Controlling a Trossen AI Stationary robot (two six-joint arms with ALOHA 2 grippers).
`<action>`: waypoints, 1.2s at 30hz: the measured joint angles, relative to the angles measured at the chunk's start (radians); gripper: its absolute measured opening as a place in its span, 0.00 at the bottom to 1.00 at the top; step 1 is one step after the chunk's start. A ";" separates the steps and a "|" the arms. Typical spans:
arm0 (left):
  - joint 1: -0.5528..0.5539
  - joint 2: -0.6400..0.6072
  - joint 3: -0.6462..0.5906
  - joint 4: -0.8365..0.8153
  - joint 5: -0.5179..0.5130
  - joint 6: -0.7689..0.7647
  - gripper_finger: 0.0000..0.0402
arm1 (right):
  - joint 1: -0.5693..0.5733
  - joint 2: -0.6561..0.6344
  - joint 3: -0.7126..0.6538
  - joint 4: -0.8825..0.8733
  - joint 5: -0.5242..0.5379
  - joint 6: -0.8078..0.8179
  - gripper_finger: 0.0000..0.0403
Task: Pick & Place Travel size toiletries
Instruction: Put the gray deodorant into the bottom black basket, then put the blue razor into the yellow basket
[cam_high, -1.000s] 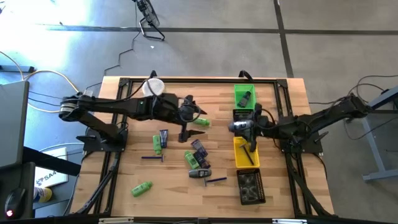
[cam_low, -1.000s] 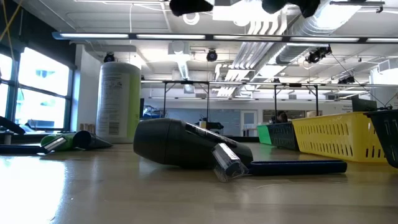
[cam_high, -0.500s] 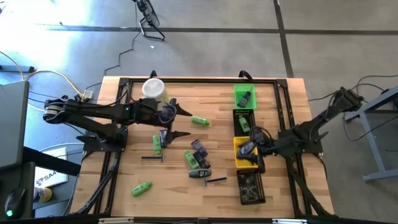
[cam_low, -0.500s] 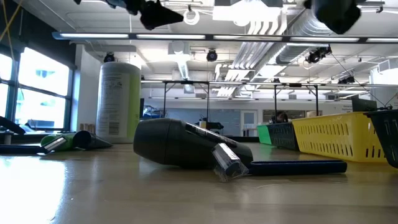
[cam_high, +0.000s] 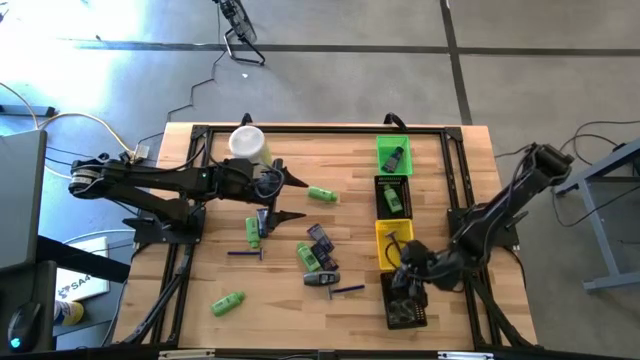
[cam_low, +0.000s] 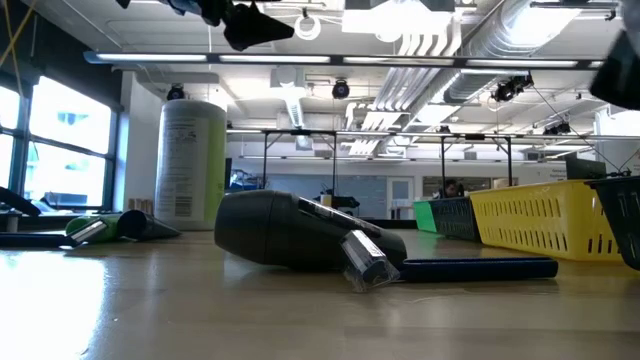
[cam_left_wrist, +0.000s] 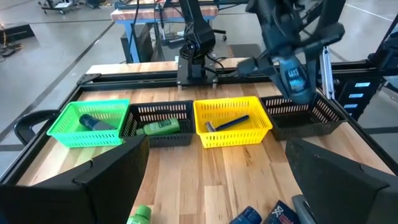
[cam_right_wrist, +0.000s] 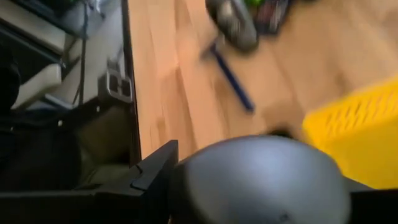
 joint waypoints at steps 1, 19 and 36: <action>0.000 0.000 0.000 0.000 0.000 0.000 0.92 | 0.007 0.015 0.000 -0.003 -0.018 0.031 0.50; 0.000 0.000 0.000 0.000 0.000 0.000 0.92 | 0.036 0.155 0.000 -0.023 -0.245 0.347 0.58; 0.000 0.000 0.001 -0.005 0.000 0.000 0.92 | -0.092 0.132 0.001 -0.023 -0.420 0.221 0.61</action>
